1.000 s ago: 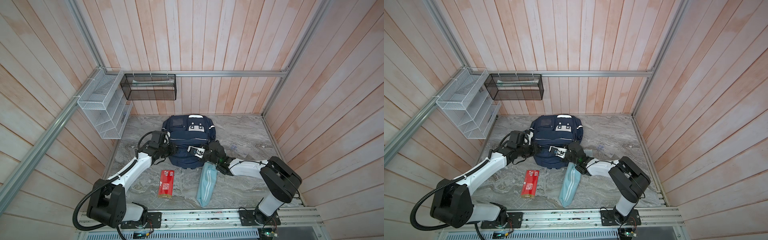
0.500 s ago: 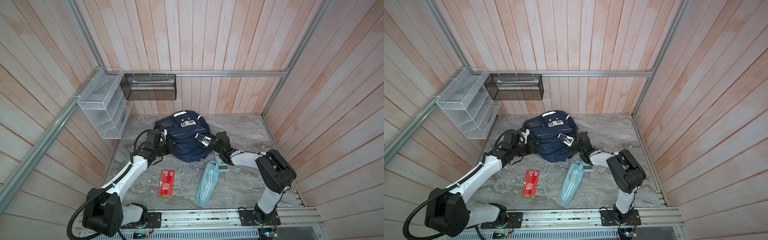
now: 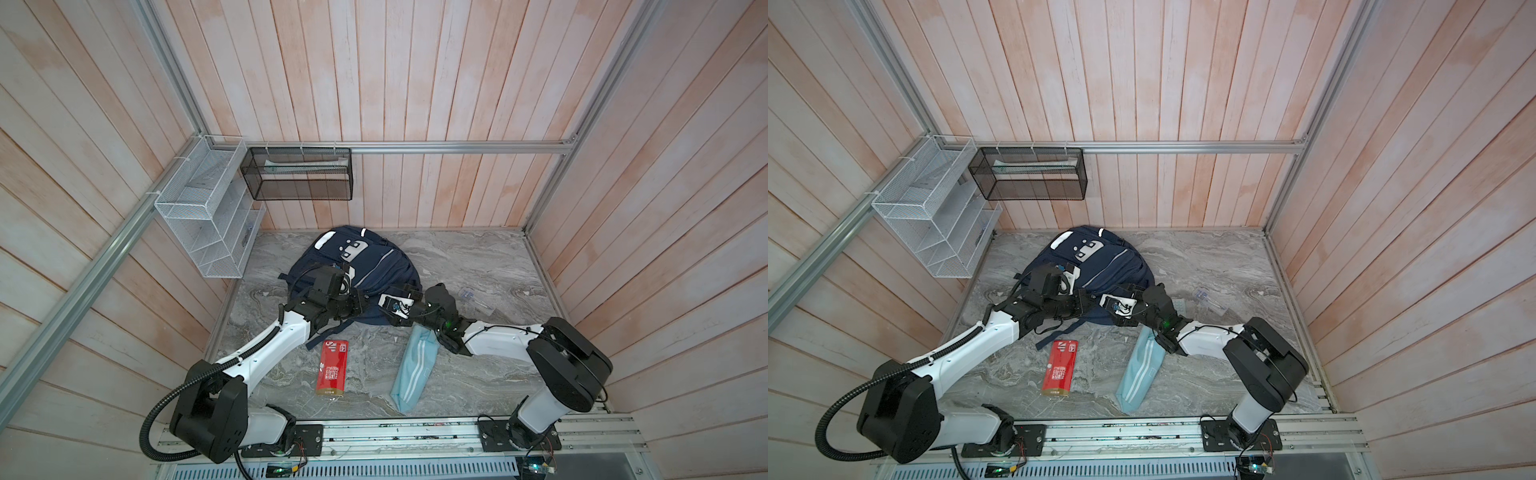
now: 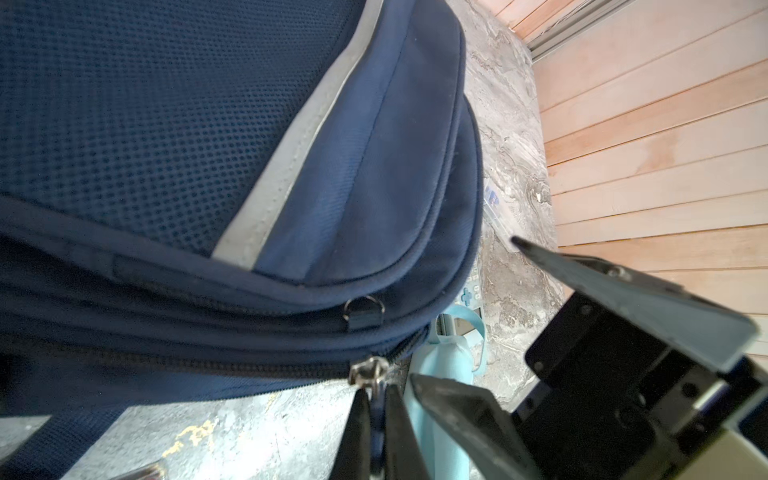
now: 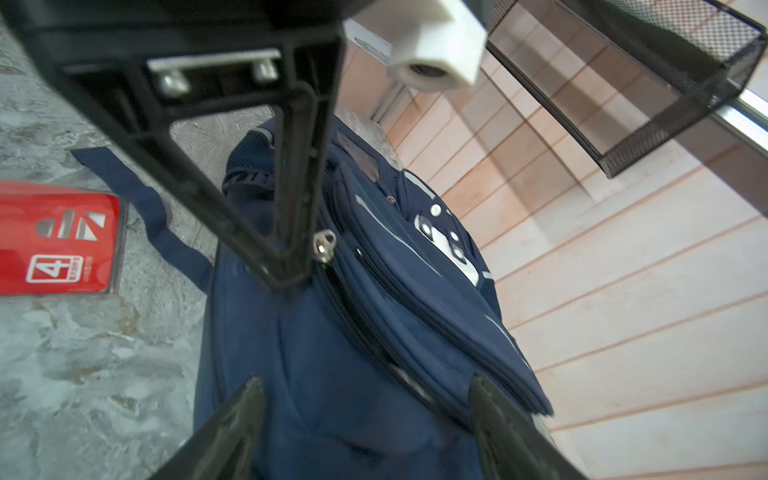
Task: Pack the student bag
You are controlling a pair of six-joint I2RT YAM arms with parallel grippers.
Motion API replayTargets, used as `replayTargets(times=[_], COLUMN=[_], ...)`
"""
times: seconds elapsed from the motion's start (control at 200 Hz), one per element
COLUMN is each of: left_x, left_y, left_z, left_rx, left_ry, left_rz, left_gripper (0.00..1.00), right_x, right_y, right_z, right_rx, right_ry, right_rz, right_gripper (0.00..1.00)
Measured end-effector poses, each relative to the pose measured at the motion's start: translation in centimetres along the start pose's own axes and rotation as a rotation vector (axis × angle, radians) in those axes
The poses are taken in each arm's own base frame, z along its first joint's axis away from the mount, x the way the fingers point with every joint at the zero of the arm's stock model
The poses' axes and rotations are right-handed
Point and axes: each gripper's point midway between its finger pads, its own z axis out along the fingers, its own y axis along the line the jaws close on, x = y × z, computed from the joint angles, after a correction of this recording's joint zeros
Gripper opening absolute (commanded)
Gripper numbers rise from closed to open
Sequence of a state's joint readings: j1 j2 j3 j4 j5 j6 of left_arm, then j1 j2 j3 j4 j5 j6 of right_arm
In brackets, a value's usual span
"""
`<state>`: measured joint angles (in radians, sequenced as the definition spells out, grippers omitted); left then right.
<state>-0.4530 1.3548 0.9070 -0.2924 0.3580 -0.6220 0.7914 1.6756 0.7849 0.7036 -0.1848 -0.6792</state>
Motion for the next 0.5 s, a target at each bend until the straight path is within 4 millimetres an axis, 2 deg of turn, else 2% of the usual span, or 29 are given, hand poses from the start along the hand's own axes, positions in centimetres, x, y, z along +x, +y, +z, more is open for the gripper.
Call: replayTargets(times=[0.075, 0.11, 0.19, 0.265, 0.345, 0.38, 0.45, 0.5], left_x=[0.0, 0.0, 0.1, 0.1, -0.3, -0.5, -1.1, -1.8], left_y=[-0.2, -0.2, -0.1, 0.0, 0.5, 1.0, 2.9, 5.1], left_z=[0.0, 0.0, 0.1, 0.1, 0.0, -0.1, -0.2, -0.5], left_rx=[0.005, 0.005, 0.002, -0.005, -0.022, -0.037, -0.096, -0.157], left_ry=[-0.001, -0.001, 0.002, 0.000, -0.012, -0.019, -0.035, -0.055], left_rz=[-0.005, -0.006, -0.011, -0.012, -0.010, -0.011, -0.026, -0.046], left_gripper=[0.00, 0.00, 0.00, 0.00, 0.00, 0.00, 0.00, 0.00], right_x=[0.4, 0.8, 1.5, 1.7, 1.7, 1.7, 2.0, 2.5], right_y=[-0.1, -0.1, 0.0, 0.2, 0.3, 0.3, 0.2, 0.0], right_z=[1.7, 2.1, 2.6, 2.7, 2.7, 2.6, 2.3, 1.9], right_rx=[0.000, 0.004, 0.013, 0.011, 0.006, 0.002, -0.005, -0.012], right_ry=[0.010, 0.017, 0.032, 0.037, 0.035, 0.034, 0.033, 0.036], right_rz=[0.002, 0.005, 0.002, 0.001, 0.000, -0.004, -0.005, -0.007], right_gripper=[0.67, 0.59, 0.27, 0.08, 0.00, 0.00, 0.00, 0.00])
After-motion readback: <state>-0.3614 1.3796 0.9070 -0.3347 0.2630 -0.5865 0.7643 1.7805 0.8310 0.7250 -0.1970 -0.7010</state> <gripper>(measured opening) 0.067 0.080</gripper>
